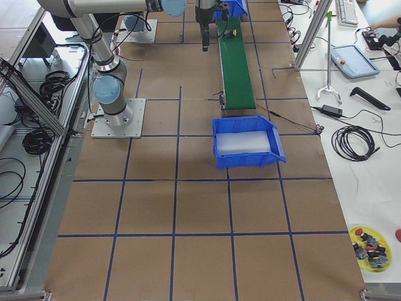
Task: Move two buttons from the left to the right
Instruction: 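Move the left gripper back over the bin to the red button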
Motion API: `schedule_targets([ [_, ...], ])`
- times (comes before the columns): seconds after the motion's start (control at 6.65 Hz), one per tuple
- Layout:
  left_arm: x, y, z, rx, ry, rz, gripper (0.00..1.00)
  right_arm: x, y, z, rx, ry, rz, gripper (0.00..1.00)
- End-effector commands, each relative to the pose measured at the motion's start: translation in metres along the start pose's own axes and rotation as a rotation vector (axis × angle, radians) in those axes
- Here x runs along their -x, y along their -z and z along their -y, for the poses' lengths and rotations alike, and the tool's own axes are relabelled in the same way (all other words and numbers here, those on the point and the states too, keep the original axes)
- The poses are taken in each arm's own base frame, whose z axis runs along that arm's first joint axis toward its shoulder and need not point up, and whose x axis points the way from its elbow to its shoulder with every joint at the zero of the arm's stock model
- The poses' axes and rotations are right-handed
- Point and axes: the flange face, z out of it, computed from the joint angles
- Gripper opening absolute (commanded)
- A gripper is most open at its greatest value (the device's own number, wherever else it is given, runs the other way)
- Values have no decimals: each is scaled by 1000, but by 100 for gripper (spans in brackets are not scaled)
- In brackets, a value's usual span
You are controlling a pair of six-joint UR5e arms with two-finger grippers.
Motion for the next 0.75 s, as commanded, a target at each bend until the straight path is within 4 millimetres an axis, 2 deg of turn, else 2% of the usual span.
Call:
schedule_targets([
  [0.0, 80, -13, -3, 12, -45, 2, 100, 0, 0, 0, 0, 0, 0, 100],
  [0.15, 114, -19, -6, 22, -43, 0, 100, 0, 0, 0, 0, 0, 0, 100],
  [0.45, 159, -47, 6, 18, -73, -5, 100, 0, 0, 0, 0, 0, 0, 100],
  [0.6, 163, -66, 6, 30, -94, -12, 100, 0, 0, 0, 0, 0, 0, 100],
])
